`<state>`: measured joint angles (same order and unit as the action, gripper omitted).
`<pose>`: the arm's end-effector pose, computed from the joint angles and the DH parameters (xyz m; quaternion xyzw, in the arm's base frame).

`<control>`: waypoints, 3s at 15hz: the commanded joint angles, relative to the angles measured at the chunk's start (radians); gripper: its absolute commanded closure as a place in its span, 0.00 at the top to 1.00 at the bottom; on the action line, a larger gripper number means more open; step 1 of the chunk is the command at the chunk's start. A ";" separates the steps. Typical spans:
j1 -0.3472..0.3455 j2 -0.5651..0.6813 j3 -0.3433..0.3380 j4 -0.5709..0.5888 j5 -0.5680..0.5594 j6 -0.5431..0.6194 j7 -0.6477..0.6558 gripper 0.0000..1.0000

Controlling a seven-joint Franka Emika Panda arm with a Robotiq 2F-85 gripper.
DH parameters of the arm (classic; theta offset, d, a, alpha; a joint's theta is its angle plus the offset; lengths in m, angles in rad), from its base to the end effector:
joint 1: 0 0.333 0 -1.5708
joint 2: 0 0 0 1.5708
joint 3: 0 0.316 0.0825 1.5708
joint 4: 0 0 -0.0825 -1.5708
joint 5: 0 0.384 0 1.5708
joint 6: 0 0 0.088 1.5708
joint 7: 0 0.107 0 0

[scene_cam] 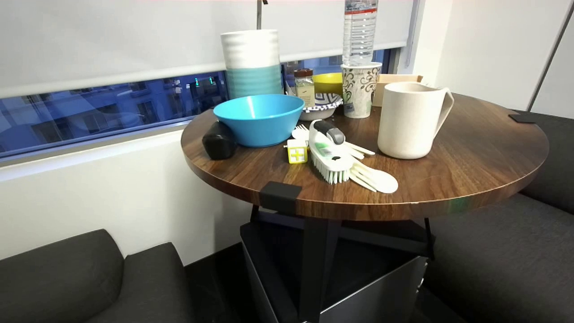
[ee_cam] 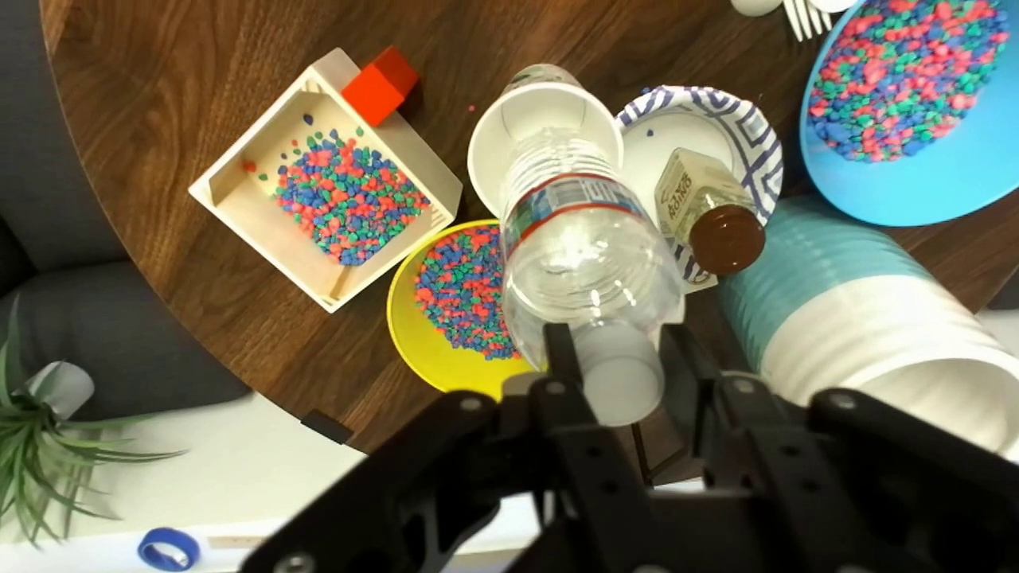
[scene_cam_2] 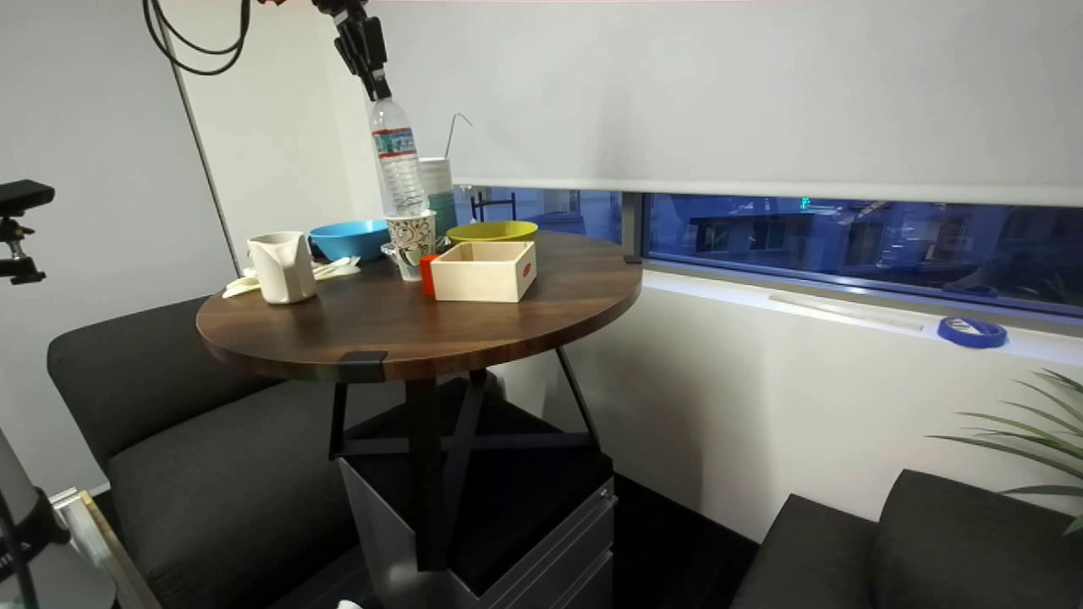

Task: Pick up the water bottle from the table and put it in the paper cup, pick up the paper cup and put it in the white mug

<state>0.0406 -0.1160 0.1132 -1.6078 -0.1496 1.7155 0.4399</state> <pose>0.5266 0.0718 0.6850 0.9808 -0.1384 0.1298 0.0452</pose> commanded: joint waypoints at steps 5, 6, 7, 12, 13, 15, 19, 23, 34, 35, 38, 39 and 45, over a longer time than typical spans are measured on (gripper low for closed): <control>0.004 -0.015 -0.007 -0.077 0.007 0.055 -0.002 0.08; 0.003 -0.015 -0.008 -0.087 0.009 0.064 -0.001 0.08; 0.003 -0.015 -0.008 -0.099 0.011 0.077 0.000 0.08; 0.003 -0.016 -0.012 -0.151 0.018 0.104 0.002 0.08; 0.003 -0.017 -0.013 -0.159 0.019 0.098 0.001 0.08; 0.003 -0.023 -0.014 -0.176 0.023 0.085 -0.002 0.08; 0.004 -0.038 -0.016 -0.209 0.043 0.075 -0.010 0.08; 0.008 -0.076 -0.012 -0.260 0.061 0.073 -0.008 0.08; 0.014 -0.288 0.023 -0.484 0.109 0.098 0.024 0.08; 0.011 -0.300 0.026 -0.499 0.115 0.105 0.029 0.08; 0.005 -0.332 0.030 -0.541 0.131 0.136 0.049 0.64; 0.001 -0.341 0.031 -0.552 0.133 0.149 0.058 0.70; -0.014 -0.346 0.025 -0.615 0.166 0.232 0.084 1.00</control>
<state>0.0397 -0.4439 0.1344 -2.1707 -0.0275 1.8955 0.5075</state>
